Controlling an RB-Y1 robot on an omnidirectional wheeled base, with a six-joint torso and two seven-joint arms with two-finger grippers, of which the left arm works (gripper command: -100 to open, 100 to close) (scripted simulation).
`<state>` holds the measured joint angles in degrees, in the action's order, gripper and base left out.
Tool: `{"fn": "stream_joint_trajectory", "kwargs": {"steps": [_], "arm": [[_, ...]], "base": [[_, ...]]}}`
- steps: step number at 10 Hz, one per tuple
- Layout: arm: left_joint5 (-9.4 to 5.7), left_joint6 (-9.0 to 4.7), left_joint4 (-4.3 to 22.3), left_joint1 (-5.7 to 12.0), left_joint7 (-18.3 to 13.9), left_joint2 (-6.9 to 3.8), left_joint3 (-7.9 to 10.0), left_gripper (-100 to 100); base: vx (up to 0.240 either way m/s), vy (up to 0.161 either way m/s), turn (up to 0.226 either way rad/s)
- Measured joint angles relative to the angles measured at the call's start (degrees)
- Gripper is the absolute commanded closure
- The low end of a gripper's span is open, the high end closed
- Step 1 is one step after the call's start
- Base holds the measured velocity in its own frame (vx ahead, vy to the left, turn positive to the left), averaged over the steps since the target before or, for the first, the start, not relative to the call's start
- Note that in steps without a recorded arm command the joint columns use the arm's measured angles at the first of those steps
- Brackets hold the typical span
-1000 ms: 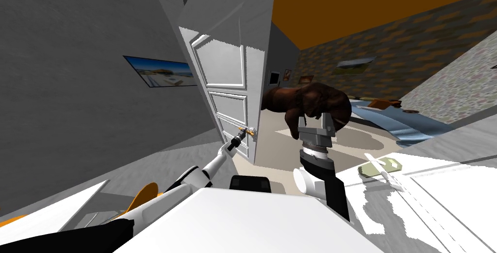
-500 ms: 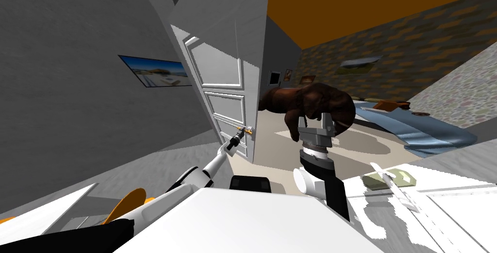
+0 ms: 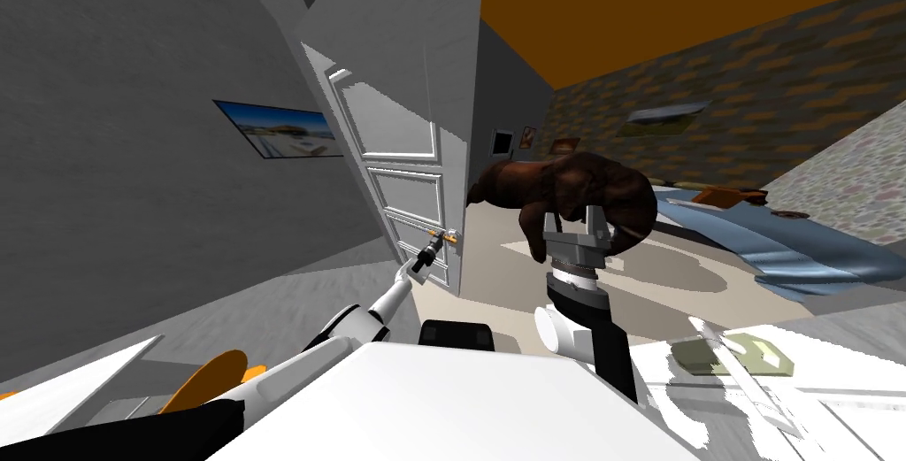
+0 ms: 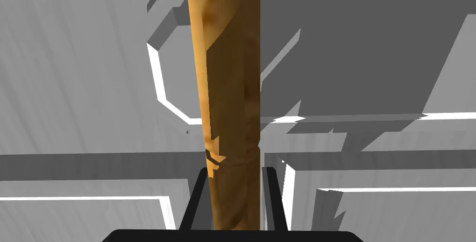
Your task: Push the door open
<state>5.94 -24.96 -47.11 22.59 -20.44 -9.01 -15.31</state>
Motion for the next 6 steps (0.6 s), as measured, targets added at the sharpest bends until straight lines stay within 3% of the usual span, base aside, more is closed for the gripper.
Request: {"fn": "stream_joint_trajectory", "kwargs": {"steps": [2, 4, 5, 6], "arm": [[-0.19, -0.13, 1.2, 0.19, 0.4, 0.22, 0.7, 100], [-0.42, 0.07, 0.5, -0.26, 0.9, 0.08, 1.66, 100], [-0.62, -0.81, 2.3, 0.59, 1.2, 0.19, 2.36, 100], [-0.73, -0.28, 1.1, 0.03, 1.6, 0.09, 3.0, 100]], "base": [[0.146, -0.122, 0.039], [0.165, -0.126, 0.045], [0.144, -0.154, 0.061], [0.168, -0.184, 0.091]]}}
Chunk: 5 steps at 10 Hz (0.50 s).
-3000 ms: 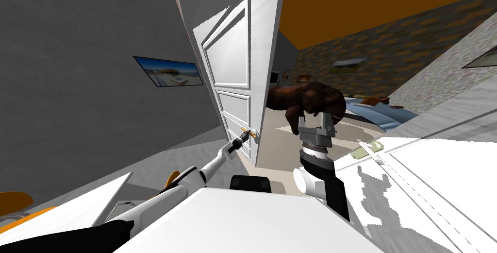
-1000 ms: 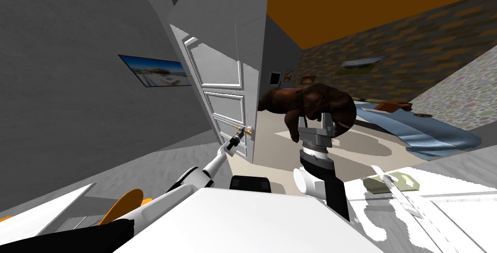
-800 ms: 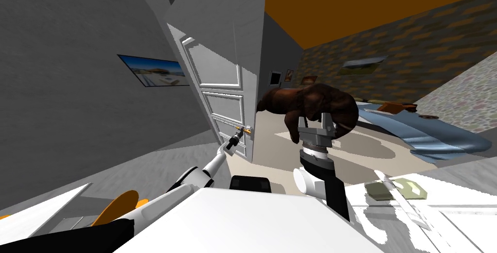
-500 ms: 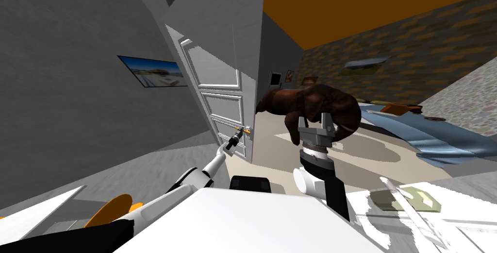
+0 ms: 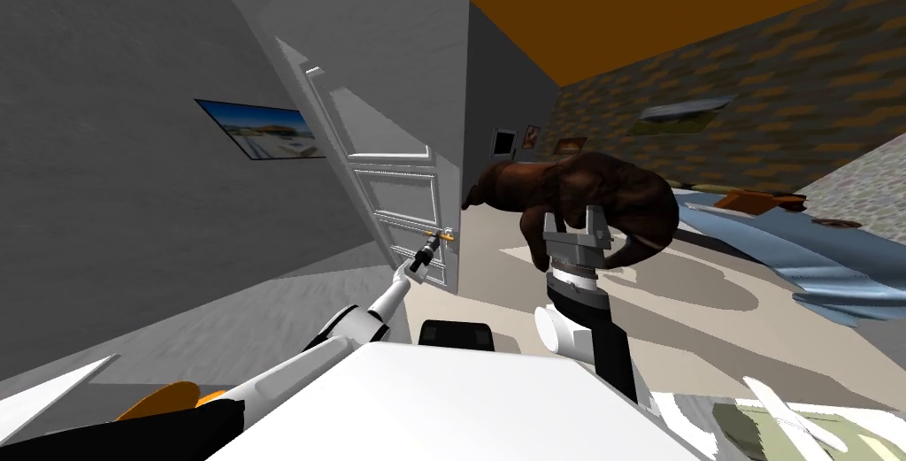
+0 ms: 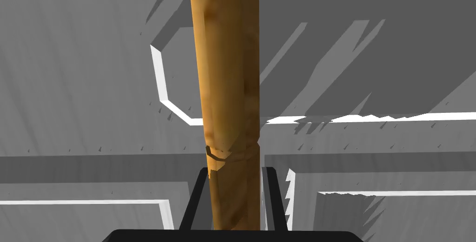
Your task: Push the door open
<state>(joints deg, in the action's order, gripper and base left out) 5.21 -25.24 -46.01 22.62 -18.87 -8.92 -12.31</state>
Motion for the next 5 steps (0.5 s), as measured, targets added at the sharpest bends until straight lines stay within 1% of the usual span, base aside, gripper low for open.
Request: {"fn": "stream_joint_trajectory", "kwargs": {"steps": [1, 2, 3, 4, 5], "arm": [[-0.17, 0.37, -0.1, -0.02, 0.5, 0.02, 0.79, 100], [-0.37, 0.07, 0.8, 0.24, 0.8, -0.07, 1.49, 100], [-0.57, 0.11, 0.9, 0.29, 1.0, -0.14, 2.19, 100], [-0.85, -0.85, 3.1, 1.27, 1.6, 0.12, 3.37, 100], [-0.97, -0.83, 2.4, 0.92, 1.9, -0.14, 3.87, 100]], "base": [[0.177, -0.15, 0.06], [0.169, -0.134, 0.066], [0.177, -0.17, 0.081], [0.11, -0.135, 0.065], [0.131, -0.157, 0.091]]}}
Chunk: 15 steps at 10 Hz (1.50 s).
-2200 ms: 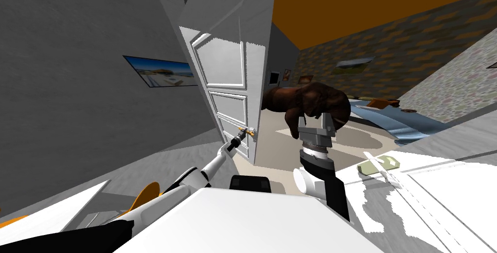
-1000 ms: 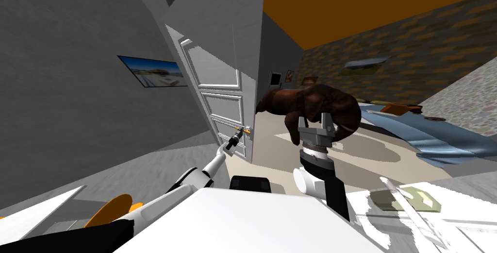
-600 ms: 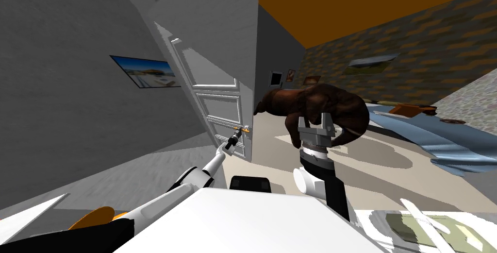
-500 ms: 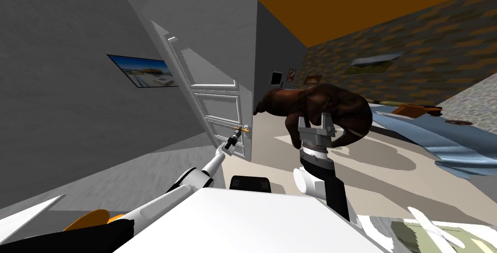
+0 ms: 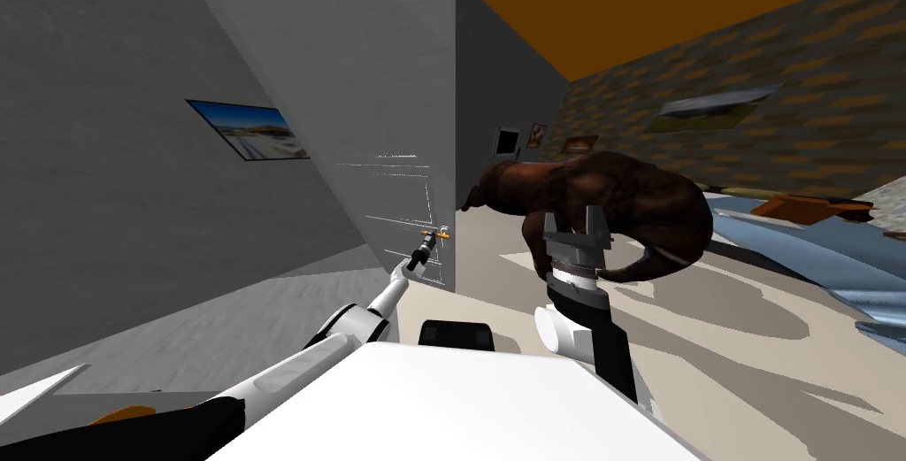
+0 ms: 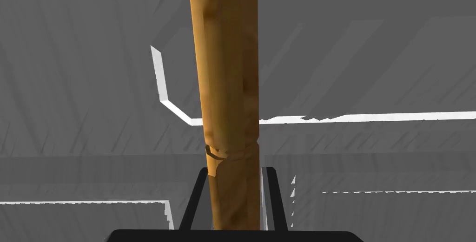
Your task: Push the door open
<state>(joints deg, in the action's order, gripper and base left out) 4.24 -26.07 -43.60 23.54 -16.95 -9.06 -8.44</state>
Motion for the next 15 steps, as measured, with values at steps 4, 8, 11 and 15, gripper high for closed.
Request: {"fn": "stream_joint_trajectory", "kwargs": {"steps": [4, 8, 11, 15], "arm": [[-0.82, 0.98, 0.0, -0.54, 1.6, -0.38, 3.37, 100], [-1.79, 1.45, -0.3, -1.05, 3.0, -1.36, 7.08, 100], [-2.33, 0.68, 1.1, -0.62, 3.9, -1.94, 9.21, 100], [-2.75, 1.09, 1.0, -0.8, 4.6, -2.52, 10.97, 100]], "base": [[0.16, -0.186, 0.087], [0.176, -0.184, 0.09], [0.148, -0.141, 0.065], [0.115, -0.092, 0.052]]}}
